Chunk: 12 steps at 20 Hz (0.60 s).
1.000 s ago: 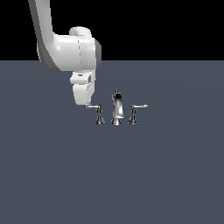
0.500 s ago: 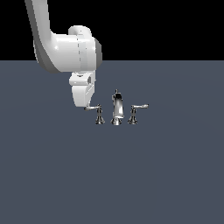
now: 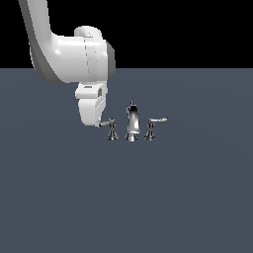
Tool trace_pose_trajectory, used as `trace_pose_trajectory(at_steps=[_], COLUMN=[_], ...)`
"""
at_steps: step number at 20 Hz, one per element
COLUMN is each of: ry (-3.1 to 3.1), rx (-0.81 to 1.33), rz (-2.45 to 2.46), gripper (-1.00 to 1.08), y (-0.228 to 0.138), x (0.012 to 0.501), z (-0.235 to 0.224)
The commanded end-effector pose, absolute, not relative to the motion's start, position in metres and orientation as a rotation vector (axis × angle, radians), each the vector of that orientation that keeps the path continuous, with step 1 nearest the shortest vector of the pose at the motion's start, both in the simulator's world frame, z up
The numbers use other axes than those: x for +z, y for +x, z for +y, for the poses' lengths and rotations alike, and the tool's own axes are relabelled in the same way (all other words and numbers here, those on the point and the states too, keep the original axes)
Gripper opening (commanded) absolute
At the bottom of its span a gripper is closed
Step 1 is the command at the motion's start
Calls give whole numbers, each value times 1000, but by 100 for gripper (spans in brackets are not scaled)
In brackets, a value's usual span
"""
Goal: Turn on the faucet by rotating a designated handle.
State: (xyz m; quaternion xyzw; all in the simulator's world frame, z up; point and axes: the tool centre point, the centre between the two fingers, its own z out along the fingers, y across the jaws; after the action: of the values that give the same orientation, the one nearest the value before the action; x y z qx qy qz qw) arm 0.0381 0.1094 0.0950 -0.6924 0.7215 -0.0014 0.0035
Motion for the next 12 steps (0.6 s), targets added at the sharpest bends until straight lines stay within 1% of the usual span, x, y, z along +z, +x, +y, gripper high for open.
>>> trace_pose_trajectory(at_steps=[1, 4, 12], ry=[-2172, -2175, -2174], rx=[-1, 0, 0], rz=[2269, 2262, 2266], gripper=[-100, -100, -100], y=[28, 29, 13], x=[95, 95, 95], z=[105, 108, 76])
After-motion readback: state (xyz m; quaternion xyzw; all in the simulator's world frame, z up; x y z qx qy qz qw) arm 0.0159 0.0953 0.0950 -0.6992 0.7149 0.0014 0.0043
